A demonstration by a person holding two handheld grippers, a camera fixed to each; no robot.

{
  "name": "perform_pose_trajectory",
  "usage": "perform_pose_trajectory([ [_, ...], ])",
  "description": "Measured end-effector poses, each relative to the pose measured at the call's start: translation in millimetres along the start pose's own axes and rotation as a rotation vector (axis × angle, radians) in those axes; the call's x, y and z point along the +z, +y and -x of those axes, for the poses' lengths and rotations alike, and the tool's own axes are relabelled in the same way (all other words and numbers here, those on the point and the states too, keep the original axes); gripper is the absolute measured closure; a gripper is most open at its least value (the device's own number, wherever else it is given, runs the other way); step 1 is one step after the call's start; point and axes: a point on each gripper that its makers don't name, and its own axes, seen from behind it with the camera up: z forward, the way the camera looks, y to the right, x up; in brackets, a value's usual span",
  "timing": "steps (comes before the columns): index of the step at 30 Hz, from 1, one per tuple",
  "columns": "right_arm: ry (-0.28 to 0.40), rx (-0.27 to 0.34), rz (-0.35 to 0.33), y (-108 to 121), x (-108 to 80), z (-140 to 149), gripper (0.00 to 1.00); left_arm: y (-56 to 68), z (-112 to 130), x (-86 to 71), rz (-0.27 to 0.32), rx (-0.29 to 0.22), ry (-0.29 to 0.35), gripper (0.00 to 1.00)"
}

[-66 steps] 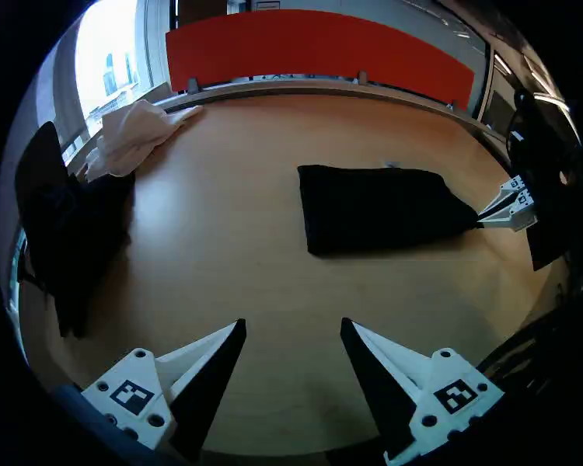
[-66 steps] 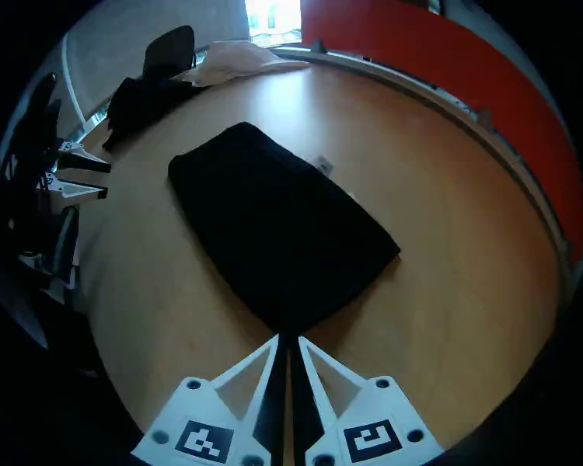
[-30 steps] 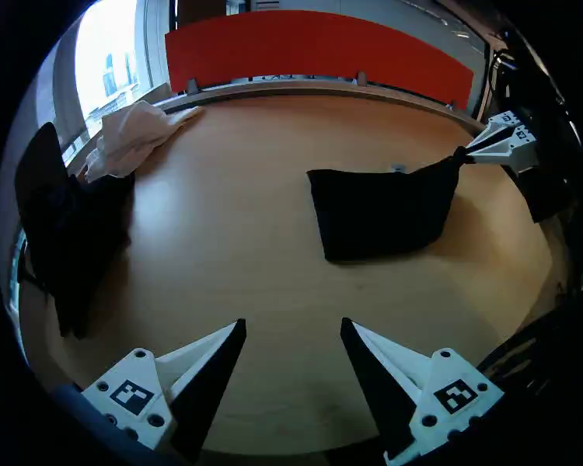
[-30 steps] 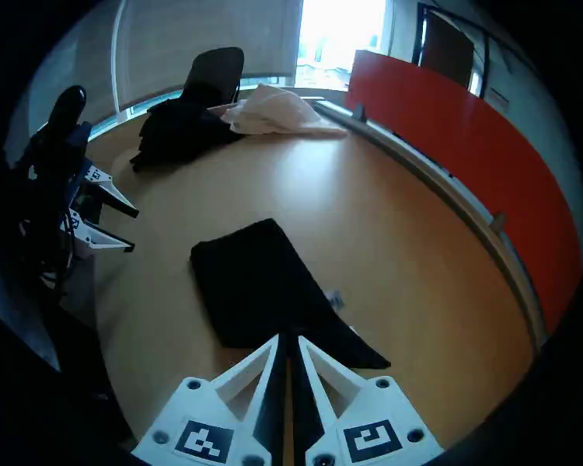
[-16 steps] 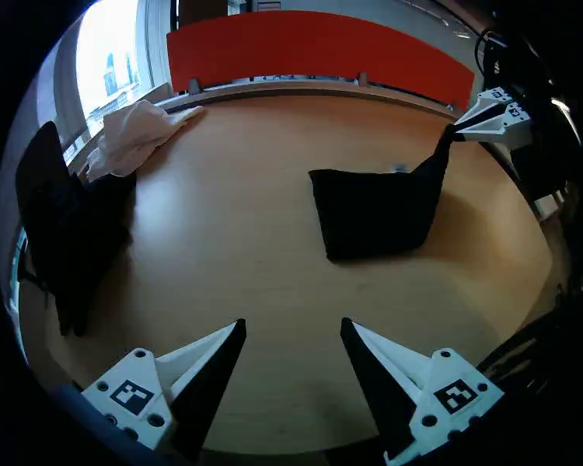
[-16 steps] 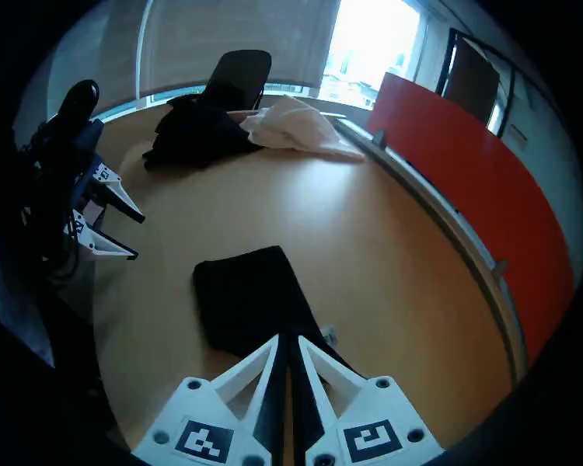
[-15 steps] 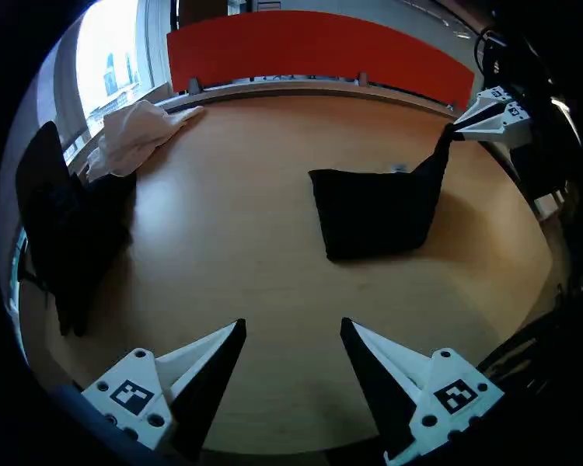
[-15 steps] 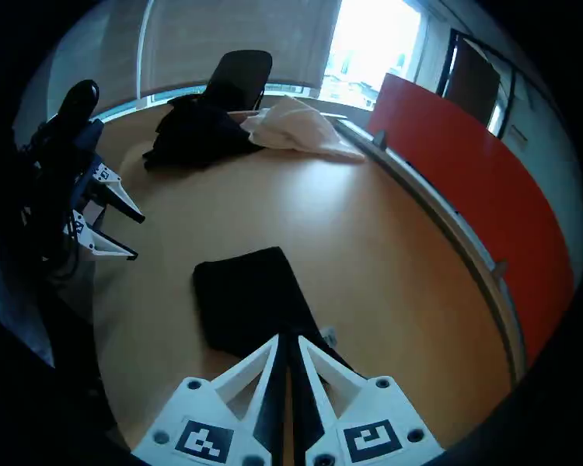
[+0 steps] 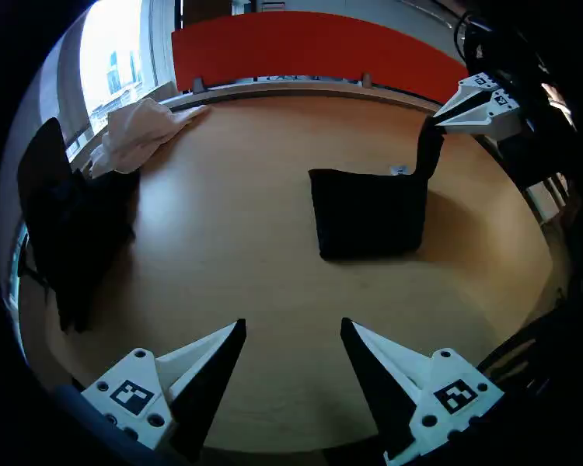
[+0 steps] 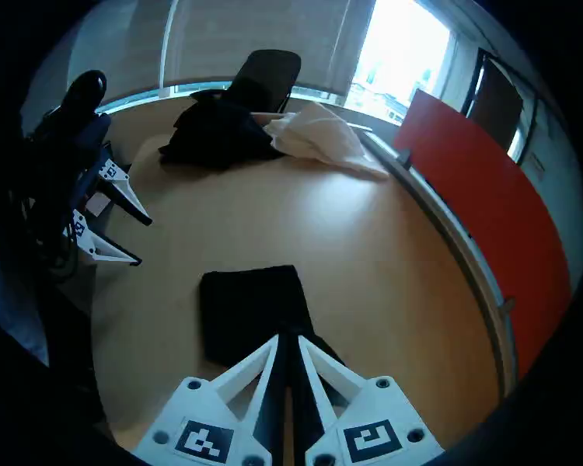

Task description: Fold towel

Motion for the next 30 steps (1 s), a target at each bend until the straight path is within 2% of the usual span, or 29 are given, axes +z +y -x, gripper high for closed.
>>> perform_pose_trajectory([
  [9, -0.018, -0.097, -0.041, -1, 28.2, -16, 0.97, -3.6, 3, -2.6, -0.009, -0.017, 0.000, 0.10],
  [23, -0.039, -0.154, -0.082, -11, 48.2, -26, 0.97, -10.0, 4, -3.6, -0.017, -0.029, 0.001, 0.10],
  [30, -0.043, -0.211, -0.114, -23, 61.6, -38, 0.97, -10.7, 5, -3.8, -0.018, -0.032, 0.002, 0.10],
])
